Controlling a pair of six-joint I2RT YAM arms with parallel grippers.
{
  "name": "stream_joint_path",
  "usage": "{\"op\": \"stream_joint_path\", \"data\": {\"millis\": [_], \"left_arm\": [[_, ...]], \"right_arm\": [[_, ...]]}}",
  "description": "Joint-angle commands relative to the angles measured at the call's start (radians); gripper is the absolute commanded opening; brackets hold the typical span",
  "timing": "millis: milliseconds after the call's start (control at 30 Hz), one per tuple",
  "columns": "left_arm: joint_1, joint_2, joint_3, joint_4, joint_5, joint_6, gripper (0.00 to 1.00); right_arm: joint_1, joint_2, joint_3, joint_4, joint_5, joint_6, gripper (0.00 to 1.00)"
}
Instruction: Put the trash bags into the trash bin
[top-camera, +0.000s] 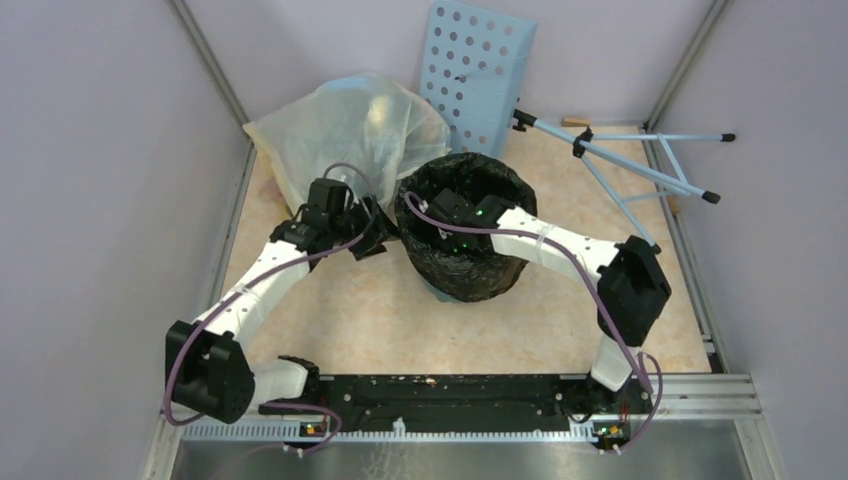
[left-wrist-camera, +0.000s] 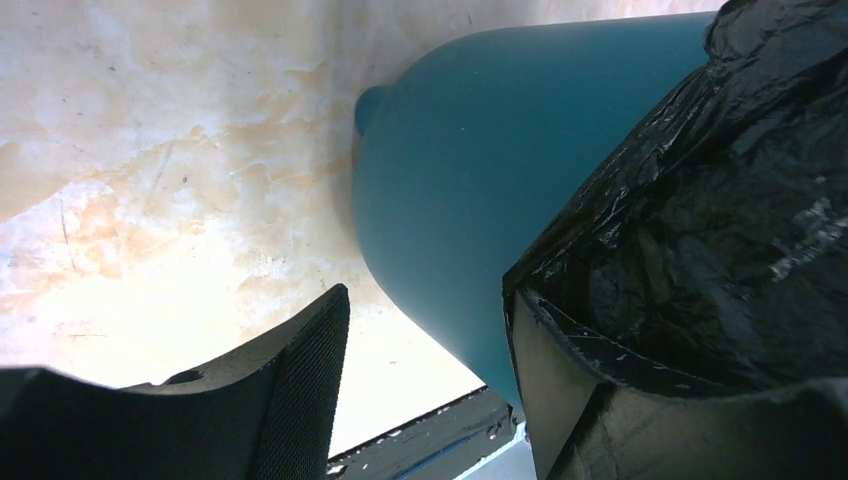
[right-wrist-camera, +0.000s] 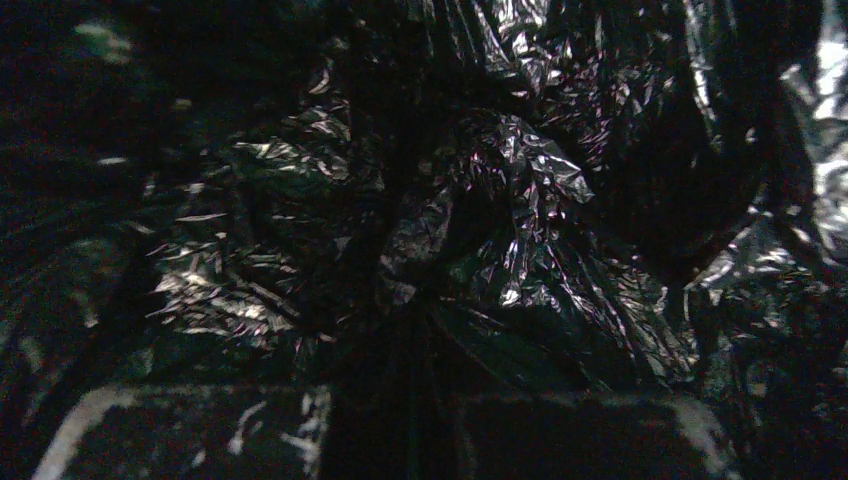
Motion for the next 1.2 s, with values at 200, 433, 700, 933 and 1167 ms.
{"op": "stream_joint_path", "data": {"millis": [200,433,700,933,1167], "left_arm": [[0.004,0.066,-0.051,0.091,0.091,0.043,0.64],[0.003,0.068,-0.080,0.114,0.108,0.041,0.63],[0.002,0.068,-0.060,0.145,0.134,0.012,0.61],[0.002,0.057,-0.014,0.111,0.119,0.010,0.61],[0.002,0.000,-0.008,0.071,0.069,0.025,0.62]], "right_arm": [[-0.072,0.046,-0.064,0.080,-0.152,0.107,0.00],[-0.102,0.113,-0.101,0.100,-0.208,0.094,0.00],[-0.111,0.187,-0.135,0.140,-0.257,0.111,0.00],[-0.112,0.243,-0.064,0.084,-0.245,0.093,0.00],[-0.113,0.073,-0.065,0.139,-0.212,0.091,0.00]]}}
